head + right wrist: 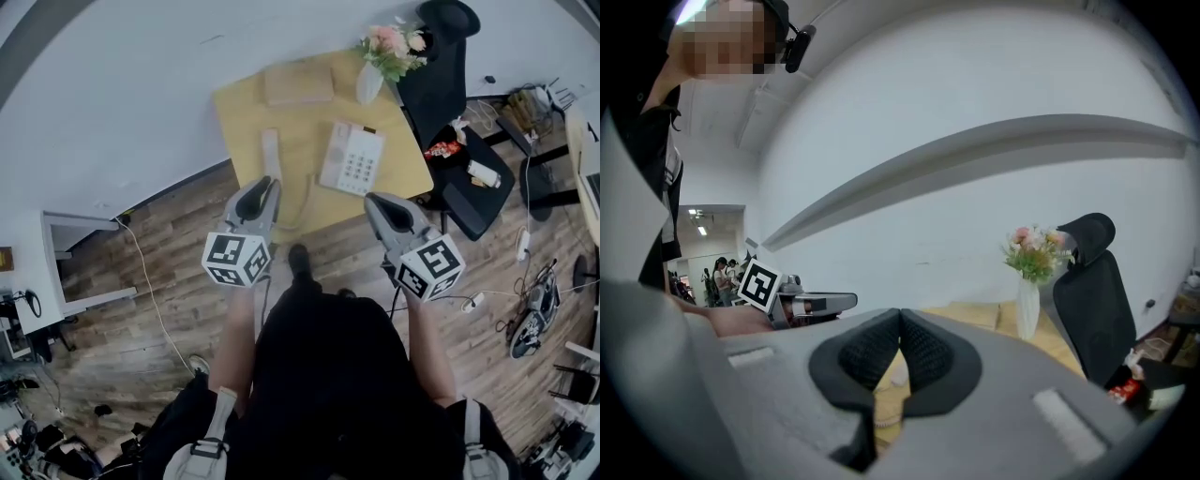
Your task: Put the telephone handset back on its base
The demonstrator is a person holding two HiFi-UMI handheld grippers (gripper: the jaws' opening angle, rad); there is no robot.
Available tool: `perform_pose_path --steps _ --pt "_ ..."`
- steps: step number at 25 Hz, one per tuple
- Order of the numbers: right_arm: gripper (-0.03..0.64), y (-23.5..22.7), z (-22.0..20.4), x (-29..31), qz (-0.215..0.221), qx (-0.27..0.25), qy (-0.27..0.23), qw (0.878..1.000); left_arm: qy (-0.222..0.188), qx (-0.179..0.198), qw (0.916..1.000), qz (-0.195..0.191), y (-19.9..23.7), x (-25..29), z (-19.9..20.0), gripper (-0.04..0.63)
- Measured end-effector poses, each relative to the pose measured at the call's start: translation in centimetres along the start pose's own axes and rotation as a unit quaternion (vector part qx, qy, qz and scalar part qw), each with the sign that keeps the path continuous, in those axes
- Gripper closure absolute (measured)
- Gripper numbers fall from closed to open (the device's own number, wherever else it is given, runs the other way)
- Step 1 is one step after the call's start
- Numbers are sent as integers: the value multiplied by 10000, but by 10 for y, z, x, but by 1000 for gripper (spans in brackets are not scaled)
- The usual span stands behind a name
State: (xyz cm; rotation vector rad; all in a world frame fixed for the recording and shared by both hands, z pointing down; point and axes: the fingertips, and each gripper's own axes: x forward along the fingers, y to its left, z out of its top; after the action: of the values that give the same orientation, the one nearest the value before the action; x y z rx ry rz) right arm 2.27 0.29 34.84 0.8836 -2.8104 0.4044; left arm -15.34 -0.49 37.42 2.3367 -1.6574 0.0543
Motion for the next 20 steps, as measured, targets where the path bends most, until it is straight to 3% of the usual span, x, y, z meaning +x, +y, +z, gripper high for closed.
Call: perform_pose_path --steps 10,20 --pt "614 4 -1 69 -223 260 72 9994 202 44 9993 -310 55 17 -2 511" --pt "614 15 -20 94 -293 359 335 9984 570 -84 9979 -304 87 29 -34 480"
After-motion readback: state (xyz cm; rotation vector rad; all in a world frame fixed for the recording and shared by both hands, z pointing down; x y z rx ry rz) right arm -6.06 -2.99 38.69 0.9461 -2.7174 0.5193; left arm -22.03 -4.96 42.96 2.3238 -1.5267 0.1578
